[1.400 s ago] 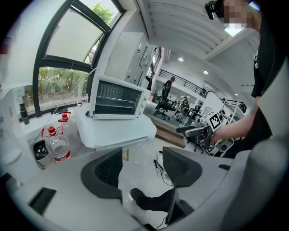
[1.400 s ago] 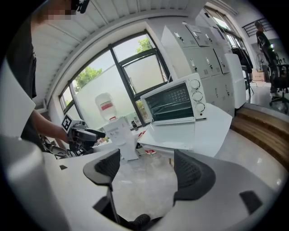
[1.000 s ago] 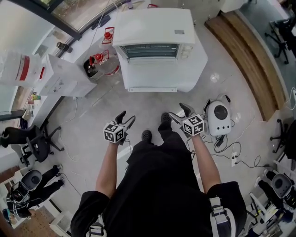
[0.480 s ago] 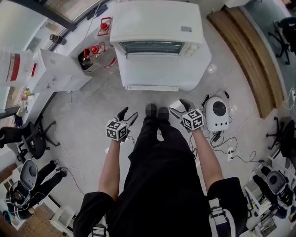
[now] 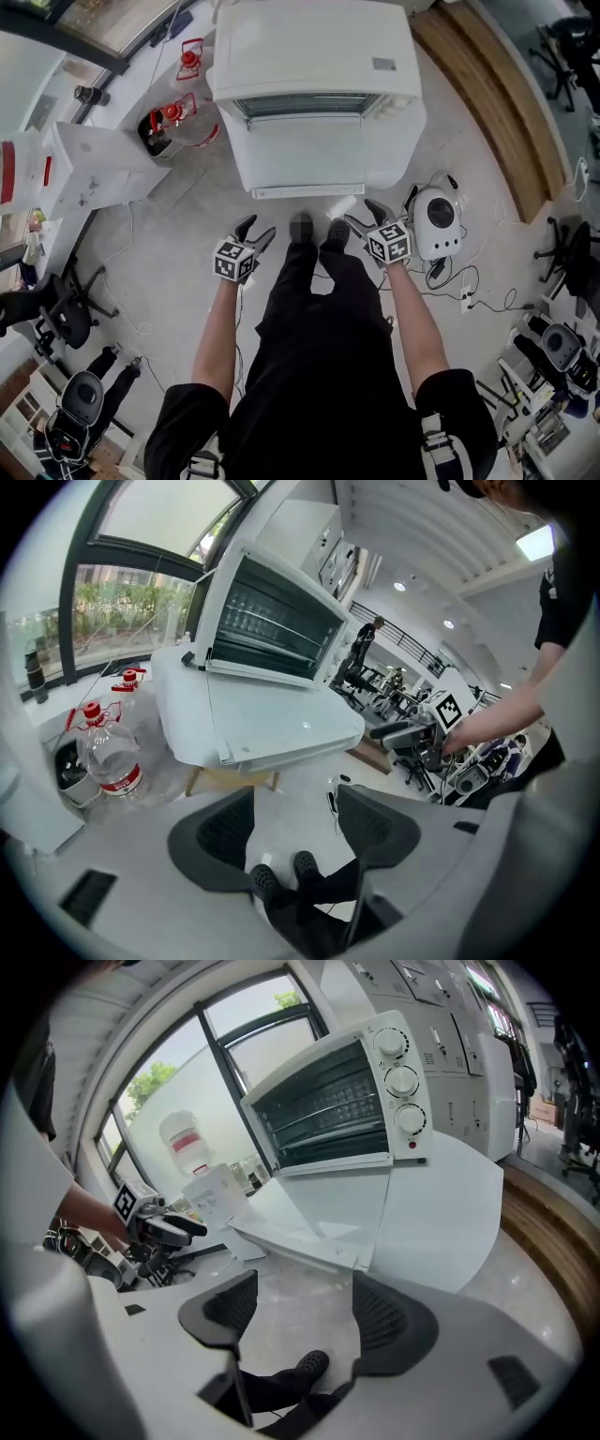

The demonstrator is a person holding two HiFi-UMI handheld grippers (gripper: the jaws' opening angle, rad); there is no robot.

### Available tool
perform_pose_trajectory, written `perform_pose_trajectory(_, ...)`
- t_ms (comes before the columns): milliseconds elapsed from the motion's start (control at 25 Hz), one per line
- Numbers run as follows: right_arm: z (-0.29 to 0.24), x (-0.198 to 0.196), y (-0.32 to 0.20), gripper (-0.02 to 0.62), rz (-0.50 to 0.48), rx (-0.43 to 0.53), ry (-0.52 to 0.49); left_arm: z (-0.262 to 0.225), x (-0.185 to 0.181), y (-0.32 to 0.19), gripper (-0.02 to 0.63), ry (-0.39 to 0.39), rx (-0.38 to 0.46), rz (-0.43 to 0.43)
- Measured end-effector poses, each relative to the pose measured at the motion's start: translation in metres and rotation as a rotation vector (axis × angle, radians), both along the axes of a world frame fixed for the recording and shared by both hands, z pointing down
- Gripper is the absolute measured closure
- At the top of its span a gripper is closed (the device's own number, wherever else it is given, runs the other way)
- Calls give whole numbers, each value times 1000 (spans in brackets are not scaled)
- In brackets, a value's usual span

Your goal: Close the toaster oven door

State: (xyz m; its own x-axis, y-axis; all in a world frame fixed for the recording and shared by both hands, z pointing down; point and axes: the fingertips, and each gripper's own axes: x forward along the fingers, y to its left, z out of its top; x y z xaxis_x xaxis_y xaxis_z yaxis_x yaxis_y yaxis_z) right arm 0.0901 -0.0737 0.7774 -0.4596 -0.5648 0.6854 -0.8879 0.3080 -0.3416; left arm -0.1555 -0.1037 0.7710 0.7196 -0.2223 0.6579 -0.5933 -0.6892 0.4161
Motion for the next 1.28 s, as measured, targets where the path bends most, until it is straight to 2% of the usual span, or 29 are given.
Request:
perform_pose_trajectory(200, 29, 4, -19, 271, 15, -8, 27, 29, 3, -30, 339, -24, 21, 15)
perform_pose_trajectory(320, 45, 12, -23, 335, 34, 2, 44, 44, 7, -40, 339, -42, 41, 20)
perform_pose_trajectory(400, 55, 17, -24, 316, 41, -5, 38, 53, 12, -46, 339, -43, 49, 26)
perform_pose_trajectory(640, 76, 22, -35, 316, 59, 3, 8, 67, 21, -49, 339, -26, 59, 41)
perform_pose_trajectory(1040, 87, 14, -59, 317, 64, 31, -33, 76, 27, -67, 339, 0, 79, 10)
perform_pose_trajectory(1280, 94, 19, -67, 319, 186, 15, -132, 84, 26, -83, 339, 34, 50, -78)
